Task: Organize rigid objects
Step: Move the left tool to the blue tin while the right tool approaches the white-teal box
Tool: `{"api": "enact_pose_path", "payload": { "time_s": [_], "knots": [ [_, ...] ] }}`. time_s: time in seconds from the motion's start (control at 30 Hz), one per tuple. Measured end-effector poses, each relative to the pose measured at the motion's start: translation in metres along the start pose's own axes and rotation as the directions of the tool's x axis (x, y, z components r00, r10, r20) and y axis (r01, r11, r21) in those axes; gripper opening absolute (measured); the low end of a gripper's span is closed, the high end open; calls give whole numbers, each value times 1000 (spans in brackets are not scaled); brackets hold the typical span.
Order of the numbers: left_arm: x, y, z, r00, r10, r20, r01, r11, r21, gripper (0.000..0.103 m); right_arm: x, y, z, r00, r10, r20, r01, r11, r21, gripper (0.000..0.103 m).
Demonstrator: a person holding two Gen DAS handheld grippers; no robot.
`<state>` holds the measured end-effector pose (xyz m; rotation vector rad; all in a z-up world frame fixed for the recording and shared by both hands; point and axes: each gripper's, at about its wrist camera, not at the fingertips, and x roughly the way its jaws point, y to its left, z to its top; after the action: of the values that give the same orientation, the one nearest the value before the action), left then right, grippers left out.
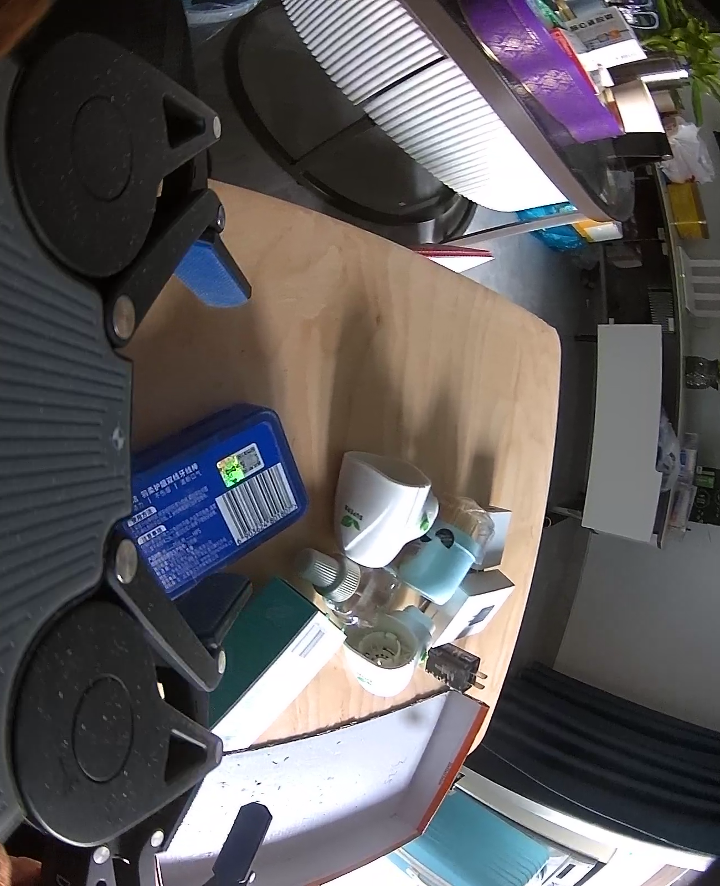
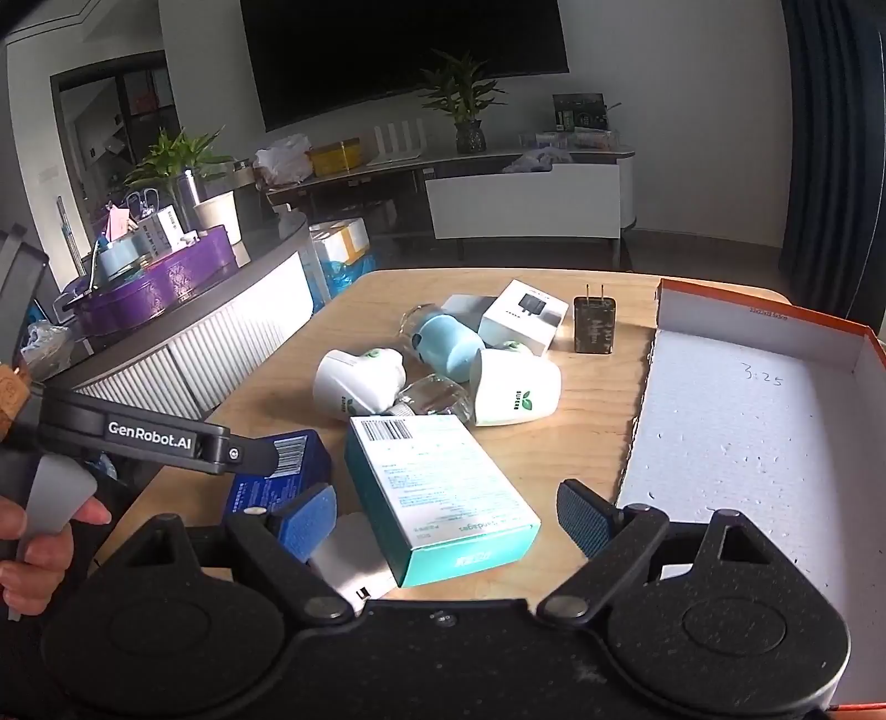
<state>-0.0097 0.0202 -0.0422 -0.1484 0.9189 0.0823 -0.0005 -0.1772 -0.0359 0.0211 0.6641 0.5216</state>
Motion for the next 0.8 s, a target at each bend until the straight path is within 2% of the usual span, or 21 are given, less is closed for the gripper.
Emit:
{"api": "enact_pose_path", "payload": {
  "time_s": [0.8],
  "knots": [
    [10,-13,-4,999,7,-37,-8,1000,-24,103,-1,-5,1,1000,12,3,-12,1000,17,102]
  ]
}}
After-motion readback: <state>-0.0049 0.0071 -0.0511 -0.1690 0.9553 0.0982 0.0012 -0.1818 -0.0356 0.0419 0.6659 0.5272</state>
